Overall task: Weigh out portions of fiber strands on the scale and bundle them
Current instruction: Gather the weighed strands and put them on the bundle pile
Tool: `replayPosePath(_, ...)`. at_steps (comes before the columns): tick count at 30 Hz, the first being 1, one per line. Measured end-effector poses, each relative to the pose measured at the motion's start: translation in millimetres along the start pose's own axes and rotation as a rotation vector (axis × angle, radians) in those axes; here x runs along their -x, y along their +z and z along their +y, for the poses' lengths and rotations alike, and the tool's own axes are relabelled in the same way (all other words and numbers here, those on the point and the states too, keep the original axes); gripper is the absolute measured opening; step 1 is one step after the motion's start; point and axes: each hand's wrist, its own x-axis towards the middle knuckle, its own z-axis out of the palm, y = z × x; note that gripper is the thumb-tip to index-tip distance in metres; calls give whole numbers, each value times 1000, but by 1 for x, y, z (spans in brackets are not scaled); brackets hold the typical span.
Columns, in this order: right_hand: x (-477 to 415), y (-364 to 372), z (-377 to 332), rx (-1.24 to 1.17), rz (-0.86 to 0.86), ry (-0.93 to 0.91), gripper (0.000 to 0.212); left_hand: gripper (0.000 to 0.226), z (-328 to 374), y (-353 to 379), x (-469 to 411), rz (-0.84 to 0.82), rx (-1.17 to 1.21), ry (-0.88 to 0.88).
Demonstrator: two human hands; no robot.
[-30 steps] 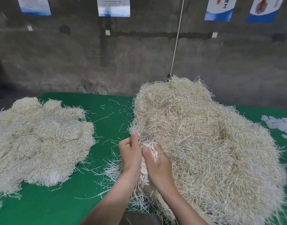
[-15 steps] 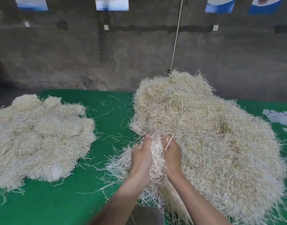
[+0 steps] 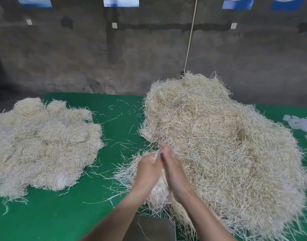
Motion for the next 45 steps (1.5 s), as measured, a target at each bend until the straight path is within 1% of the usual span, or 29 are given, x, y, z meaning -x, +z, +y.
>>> replayPosePath(1,1,4,0,72,17,-7,42,31,2,4,0,14,-54,64)
replayPosePath(3,-3,3,10,120,188,-11,51,42,9,4,3,87,76,89)
replayPosePath(5,-12,-6,7,-3,331,138,56,61,5,1,9,149,267,24)
replayPosePath(7,-22,-17,4,-99,406,226,55,88,-5,8,23,49,253,-136)
replayPosePath(8,-20,-18,4,9,387,188,51,92,-5,12,26,-17,324,-258)
replayPosePath(9,-14,-15,8,196,358,99,46,87,-2,12,23,-44,452,-359)
replayPosePath(11,7,-2,23,523,340,-163,34,59,7,6,7,48,640,-443)
replayPosePath(13,24,12,33,697,287,-334,22,43,11,-1,-5,179,545,-385)
replayPosePath(14,23,12,32,720,259,-329,21,40,8,-1,-2,192,471,-346)
replayPosePath(17,1,-11,14,492,302,-150,40,31,2,11,22,80,307,-335)
replayPosePath(19,2,-15,12,347,407,-156,47,24,6,12,26,31,240,-377)
replayPosePath(20,8,-7,13,350,431,-185,47,22,9,8,21,32,320,-398)
replayPosePath(22,26,20,22,497,377,-291,42,36,13,2,15,54,598,-441)
replayPosePath(23,30,26,24,538,357,-313,42,37,12,0,17,49,639,-409)
replayPosePath(24,26,24,23,513,362,-278,42,36,10,0,20,34,583,-378)
replayPosePath(25,17,14,22,469,384,-217,39,37,6,1,23,16,442,-345)
replayPosePath(27,5,-8,18,389,425,-126,24,38,0,-1,28,-16,163,-304)
replayPosePath(28,5,-14,21,342,393,-82,16,39,-2,-3,27,-18,88,-256)
replayPosePath(29,8,-11,23,265,321,-23,16,41,-5,-5,23,3,59,-167)
replayPosePath(31,20,13,31,146,108,129,30,38,-6,-9,11,131,19,35)
replayPosePath(32,25,23,33,163,69,152,36,34,-5,-8,8,194,1,83)
replayPosePath(33,25,27,34,168,76,154,41,32,-4,-5,8,224,-3,95)
replayPosePath(35,14,20,35,123,204,165,44,39,-9,6,14,189,-8,107)
replayPosePath(36,11,13,32,103,259,200,42,45,-10,9,18,145,-5,93)
replayPosePath(38,17,10,33,20,220,179,38,52,-8,8,14,118,56,3)
replayPosePath(40,32,24,33,50,134,87,44,47,-3,-1,3,193,184,-78)
replayPosePath(42,34,28,32,97,116,29,36,36,-3,-3,-1,194,353,-162)
replayPosePath(43,24,21,33,71,181,53,31,33,-3,-2,2,139,384,-200)
replayPosePath(45,3,1,25,-91,339,250,40,49,-10,1,13,66,422,-184)
